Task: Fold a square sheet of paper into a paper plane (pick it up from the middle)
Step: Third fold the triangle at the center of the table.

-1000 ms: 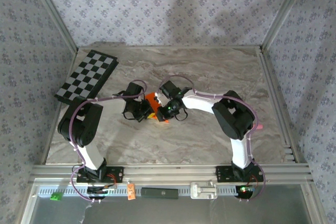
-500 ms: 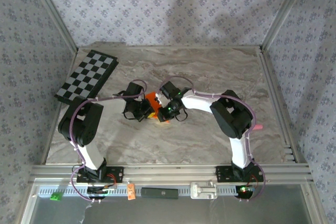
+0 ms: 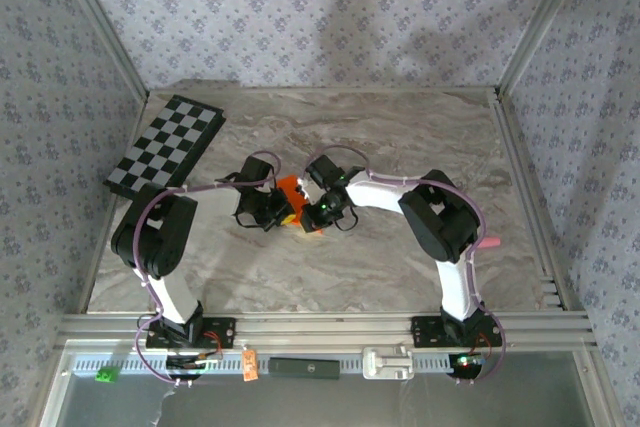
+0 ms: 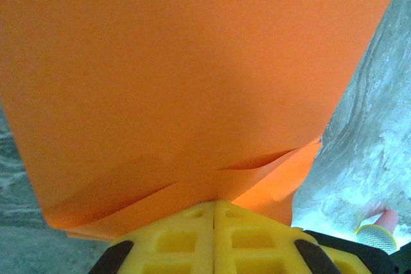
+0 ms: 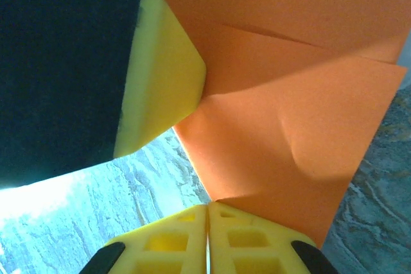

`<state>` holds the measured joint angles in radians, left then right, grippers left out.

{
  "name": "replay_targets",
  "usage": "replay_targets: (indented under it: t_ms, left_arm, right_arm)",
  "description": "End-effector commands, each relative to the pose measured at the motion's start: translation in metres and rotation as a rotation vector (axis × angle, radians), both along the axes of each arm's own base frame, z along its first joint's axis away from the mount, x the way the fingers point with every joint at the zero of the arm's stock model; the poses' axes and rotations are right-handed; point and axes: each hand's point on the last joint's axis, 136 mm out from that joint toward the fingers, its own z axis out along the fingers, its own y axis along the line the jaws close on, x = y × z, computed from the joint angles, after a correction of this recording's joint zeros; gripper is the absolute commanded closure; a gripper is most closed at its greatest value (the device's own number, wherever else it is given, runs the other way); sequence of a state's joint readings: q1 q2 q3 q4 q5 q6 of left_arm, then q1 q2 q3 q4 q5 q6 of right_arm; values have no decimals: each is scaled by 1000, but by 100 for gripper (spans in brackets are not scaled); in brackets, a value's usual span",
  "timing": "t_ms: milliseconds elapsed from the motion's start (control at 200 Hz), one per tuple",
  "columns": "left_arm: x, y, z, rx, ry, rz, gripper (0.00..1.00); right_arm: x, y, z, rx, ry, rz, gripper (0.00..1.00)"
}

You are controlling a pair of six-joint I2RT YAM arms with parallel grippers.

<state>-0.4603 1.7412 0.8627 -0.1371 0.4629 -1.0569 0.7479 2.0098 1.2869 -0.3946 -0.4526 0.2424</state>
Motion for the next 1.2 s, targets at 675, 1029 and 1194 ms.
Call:
replay_targets:
  t_ms: [675,1029,1194]
  left_arm:
    - [-3,6,3,14,-70,-12,91]
    - [-7,22,-18,105,-26,5,95]
    - [-7,26,-24,119,-10,15,95]
  right_arm:
    - [-5,-5,-19,17,92,-11,90]
    - [8,4,25,114,6,-13,87]
    - [9,-6,11,48,-2,-2,87]
